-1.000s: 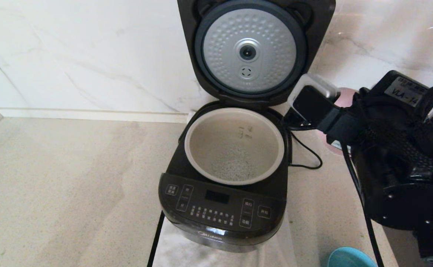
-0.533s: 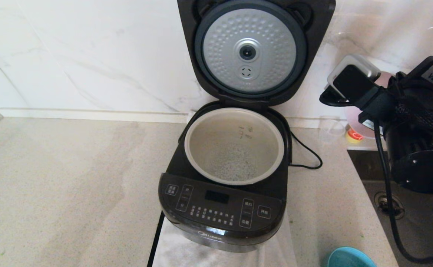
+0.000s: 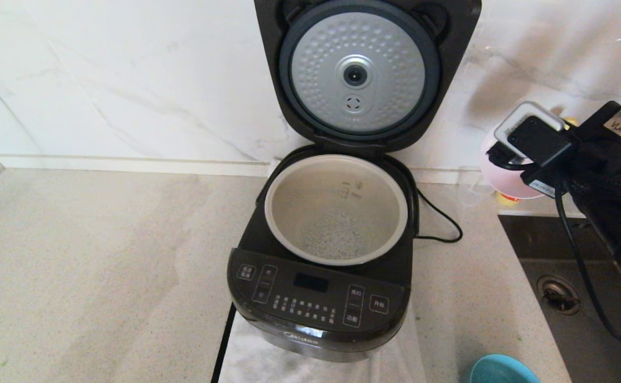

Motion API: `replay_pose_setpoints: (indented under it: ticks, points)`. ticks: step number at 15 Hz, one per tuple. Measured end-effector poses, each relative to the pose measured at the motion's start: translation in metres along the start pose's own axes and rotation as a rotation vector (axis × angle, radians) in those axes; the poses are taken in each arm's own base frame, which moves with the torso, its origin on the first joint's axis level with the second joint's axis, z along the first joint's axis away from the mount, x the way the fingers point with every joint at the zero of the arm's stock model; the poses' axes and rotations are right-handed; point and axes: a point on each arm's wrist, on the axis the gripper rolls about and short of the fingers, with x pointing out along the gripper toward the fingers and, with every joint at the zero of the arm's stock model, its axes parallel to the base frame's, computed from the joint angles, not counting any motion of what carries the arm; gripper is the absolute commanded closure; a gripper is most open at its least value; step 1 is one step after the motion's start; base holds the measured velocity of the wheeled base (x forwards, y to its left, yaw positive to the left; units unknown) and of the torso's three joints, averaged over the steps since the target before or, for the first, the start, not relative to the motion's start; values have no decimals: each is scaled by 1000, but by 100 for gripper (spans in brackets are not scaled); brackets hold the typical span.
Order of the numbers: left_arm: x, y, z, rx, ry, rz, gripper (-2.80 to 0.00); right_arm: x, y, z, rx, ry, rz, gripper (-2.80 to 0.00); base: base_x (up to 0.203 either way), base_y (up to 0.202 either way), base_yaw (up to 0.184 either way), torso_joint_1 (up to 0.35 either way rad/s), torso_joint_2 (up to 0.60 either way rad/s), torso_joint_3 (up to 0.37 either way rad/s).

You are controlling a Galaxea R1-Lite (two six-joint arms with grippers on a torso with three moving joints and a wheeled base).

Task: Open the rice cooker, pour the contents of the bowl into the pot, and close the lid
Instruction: Place the bowl on the table

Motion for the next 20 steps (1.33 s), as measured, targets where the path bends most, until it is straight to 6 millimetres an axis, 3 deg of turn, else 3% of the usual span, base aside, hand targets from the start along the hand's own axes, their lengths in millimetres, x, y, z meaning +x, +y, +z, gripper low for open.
replay_pose_setpoints:
  ticks: [4,10,14,20]
  points:
    - [0,0,0,0,0,0,0,15,-12,-40,92,43,77,0,0,0,0,0,0,0]
    - [0,0,0,0,0,0,0,11,-17,-93,311,206,241,0,0,0,0,0,0,0]
    - [0,0,0,0,0,0,0,8,2,-110,511,353,329,0,0,0,0,0,0,0]
    - [0,0,0,0,0,0,0,22,49,-121,823,531,425,0,0,0,0,0,0,0]
